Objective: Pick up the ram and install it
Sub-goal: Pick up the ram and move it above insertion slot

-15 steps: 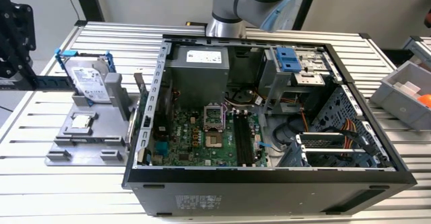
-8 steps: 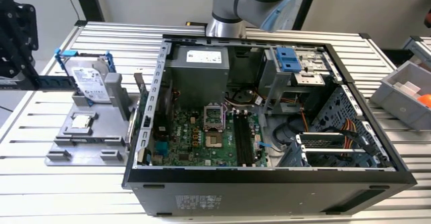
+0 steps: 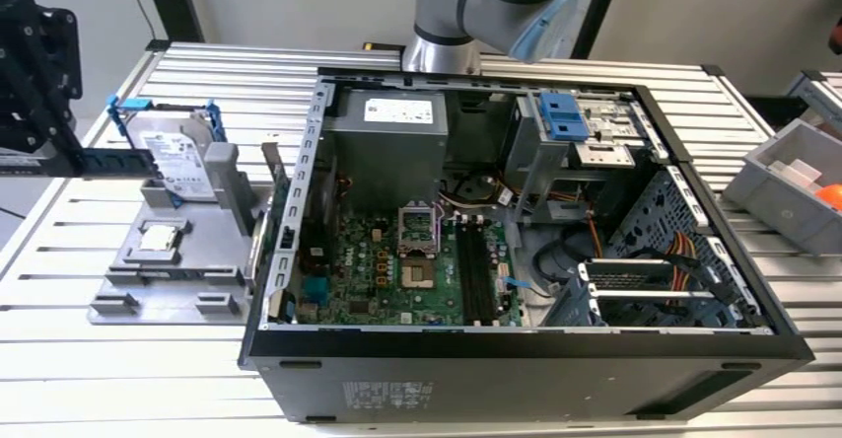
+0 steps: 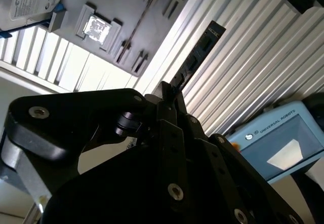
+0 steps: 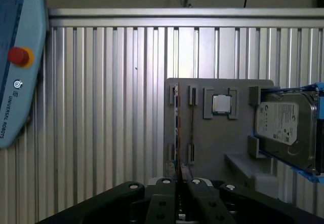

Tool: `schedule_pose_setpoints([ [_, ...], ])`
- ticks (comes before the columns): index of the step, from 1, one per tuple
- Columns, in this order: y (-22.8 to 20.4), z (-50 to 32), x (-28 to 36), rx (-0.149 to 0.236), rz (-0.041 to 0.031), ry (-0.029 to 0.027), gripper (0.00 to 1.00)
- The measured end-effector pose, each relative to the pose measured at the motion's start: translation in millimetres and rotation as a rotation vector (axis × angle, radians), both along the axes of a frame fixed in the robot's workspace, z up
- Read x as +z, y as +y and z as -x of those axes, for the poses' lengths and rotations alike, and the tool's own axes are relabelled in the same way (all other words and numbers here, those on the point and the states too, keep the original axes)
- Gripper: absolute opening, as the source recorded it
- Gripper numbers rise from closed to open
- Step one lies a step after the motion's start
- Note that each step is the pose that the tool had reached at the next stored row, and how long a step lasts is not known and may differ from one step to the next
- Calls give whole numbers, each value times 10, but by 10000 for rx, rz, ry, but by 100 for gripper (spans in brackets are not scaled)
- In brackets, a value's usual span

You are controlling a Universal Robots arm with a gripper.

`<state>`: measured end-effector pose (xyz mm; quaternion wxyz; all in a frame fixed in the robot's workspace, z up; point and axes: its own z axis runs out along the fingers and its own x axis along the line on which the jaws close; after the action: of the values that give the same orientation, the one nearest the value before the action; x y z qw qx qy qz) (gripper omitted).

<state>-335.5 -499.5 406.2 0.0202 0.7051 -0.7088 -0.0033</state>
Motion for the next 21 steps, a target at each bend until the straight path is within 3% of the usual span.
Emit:
schedule_pose_setpoints([
  [21,0,-178,0,0,0,0,0],
])
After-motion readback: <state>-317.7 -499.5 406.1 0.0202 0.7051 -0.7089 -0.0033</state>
